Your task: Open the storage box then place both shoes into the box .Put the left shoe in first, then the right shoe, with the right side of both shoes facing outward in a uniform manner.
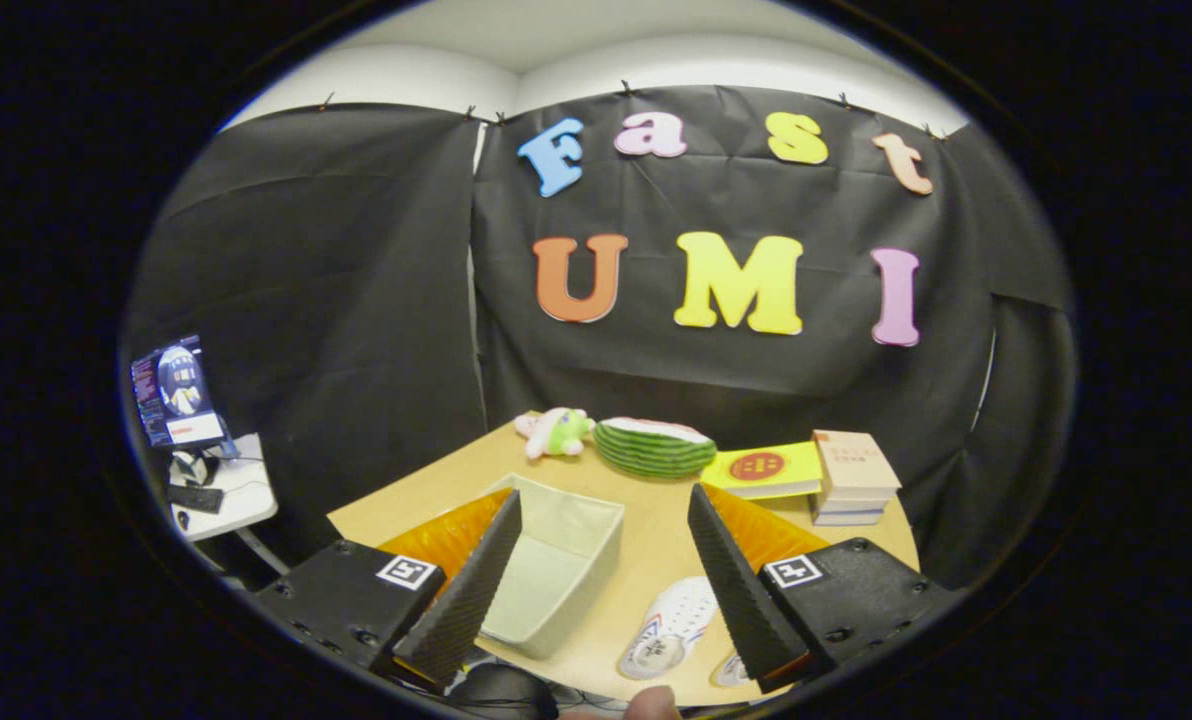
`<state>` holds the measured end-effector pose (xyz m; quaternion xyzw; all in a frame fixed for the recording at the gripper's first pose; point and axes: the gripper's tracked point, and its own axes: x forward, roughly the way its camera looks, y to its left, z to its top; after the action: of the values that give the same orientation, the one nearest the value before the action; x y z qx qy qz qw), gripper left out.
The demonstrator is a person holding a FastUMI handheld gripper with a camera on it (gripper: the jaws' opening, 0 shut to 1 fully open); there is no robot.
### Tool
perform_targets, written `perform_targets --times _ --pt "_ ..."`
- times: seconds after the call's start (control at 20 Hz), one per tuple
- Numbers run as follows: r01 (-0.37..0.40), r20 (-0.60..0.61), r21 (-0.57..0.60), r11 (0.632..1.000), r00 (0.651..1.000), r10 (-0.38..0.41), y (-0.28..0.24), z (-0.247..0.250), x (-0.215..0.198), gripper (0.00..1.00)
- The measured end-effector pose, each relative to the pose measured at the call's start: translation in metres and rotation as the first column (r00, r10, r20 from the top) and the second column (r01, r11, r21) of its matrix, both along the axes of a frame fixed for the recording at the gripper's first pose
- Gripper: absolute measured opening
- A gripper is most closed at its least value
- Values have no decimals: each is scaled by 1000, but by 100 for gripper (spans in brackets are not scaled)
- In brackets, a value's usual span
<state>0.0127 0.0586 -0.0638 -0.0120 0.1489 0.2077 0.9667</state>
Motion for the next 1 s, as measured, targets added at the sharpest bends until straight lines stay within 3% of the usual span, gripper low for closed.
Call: perform_targets --times 0.2,0.35,0.7,0.85,1.0 --pt "59 -113 -64 996 991 -66 -48 -47 9 100" --pt "53 -279 -82 995 957 -74 -61 -104 12 100" --pt "49 -571 -126 991 813 -113 -80 -230 27 100" --pt "44 -641 -180 983 752 -151 -90 -278 34 100" --pt "40 -702 -157 987 698 -140 -83 -309 37 100"
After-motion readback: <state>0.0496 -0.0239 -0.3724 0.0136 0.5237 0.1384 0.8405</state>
